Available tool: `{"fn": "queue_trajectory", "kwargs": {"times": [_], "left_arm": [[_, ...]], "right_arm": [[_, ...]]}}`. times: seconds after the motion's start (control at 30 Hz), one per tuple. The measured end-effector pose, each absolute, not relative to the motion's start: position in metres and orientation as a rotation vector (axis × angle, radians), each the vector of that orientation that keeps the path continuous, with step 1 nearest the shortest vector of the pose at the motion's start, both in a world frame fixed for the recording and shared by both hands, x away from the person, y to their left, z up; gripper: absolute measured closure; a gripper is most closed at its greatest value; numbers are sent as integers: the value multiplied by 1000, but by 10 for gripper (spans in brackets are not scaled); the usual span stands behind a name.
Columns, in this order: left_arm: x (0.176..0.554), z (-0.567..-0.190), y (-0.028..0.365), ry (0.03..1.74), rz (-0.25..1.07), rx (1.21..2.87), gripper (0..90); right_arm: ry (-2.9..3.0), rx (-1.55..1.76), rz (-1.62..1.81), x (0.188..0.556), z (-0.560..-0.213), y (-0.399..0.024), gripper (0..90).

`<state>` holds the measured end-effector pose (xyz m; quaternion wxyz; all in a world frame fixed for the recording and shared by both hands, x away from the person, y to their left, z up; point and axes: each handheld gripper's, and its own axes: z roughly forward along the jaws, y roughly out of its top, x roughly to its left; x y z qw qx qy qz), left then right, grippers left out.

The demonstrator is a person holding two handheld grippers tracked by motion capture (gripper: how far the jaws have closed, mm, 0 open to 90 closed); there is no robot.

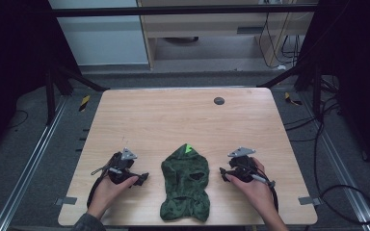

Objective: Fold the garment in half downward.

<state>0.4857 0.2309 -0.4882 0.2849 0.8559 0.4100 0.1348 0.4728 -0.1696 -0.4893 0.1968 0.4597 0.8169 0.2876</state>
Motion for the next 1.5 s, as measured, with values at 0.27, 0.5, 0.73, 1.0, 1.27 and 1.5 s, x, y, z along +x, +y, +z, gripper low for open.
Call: {"fn": "queue_trajectory", "kwargs": {"times": [0.27, 0.5, 0.73, 1.0, 1.27, 1.5], "left_arm": [[513, -465, 210, 1058, 304, 2365, 195], [531, -452, 201, 1029, 269, 2376, 278], [539, -445, 193, 1001, 229, 2376, 395], [541, -449, 169, 964, 189, 2426, 479], [544, -454, 145, 940, 177, 2466, 461], [548, -463, 137, 955, 170, 2500, 453]], "right_arm": [[2435, 1210, 736, 502, -460, -146, 368], [2546, 1163, 694, 521, -456, -131, 367], [2490, 1193, 661, 534, -452, -124, 310], [2569, 1192, 747, 534, -450, -115, 534], [2611, 1176, 771, 536, -455, -101, 584], [2615, 1185, 758, 540, -463, -95, 551]]}}
